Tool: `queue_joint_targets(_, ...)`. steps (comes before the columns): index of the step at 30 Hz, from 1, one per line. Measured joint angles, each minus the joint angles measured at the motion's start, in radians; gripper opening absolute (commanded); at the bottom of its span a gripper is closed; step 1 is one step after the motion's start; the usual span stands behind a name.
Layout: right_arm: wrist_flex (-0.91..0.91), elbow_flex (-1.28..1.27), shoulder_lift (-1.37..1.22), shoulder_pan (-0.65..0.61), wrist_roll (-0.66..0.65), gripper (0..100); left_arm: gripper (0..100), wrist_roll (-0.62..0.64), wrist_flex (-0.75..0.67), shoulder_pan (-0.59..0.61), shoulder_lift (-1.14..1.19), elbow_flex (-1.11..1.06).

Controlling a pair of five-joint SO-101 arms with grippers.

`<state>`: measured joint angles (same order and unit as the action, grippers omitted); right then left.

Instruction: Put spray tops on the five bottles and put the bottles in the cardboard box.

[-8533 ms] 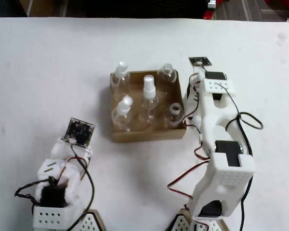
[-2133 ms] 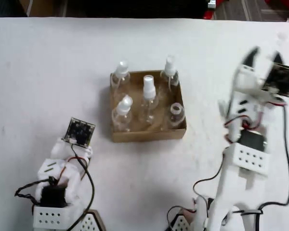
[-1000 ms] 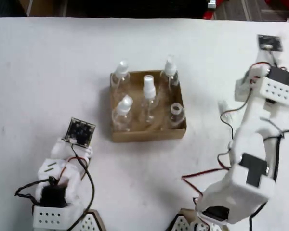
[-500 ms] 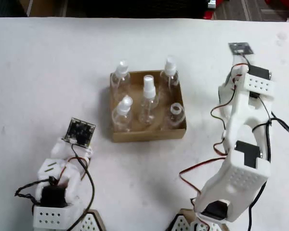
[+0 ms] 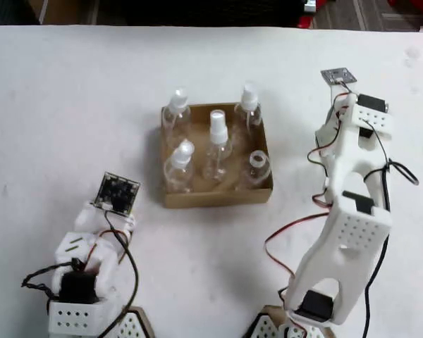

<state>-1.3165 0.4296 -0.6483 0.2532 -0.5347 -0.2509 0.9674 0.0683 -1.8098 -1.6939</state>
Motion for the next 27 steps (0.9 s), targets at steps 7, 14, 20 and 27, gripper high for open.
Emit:
queue_joint_targets(7, -0.098, 0.199, -0.13, 0.0, -0.003, 24.0, 2, 0.0, 0.0, 0.0, 0.0, 0.0)
queue_joint_targets(14, -0.106, 0.307, -0.239, -0.002, -0.009, 14.1, 2, 0.0, 0.0, 0.0, 0.0, 0.0)
queue_joint_targets(20, -0.109, 0.358, -0.247, -0.002, -0.009, 2.9, 2, 0.0, 0.0, 0.0, 0.0, 0.0)
queue_joint_targets(27, -0.204, 0.45, -0.247, -0.002, -0.009, 1.6, 2, 0.0, 0.0, 0.0, 0.0, 0.0)
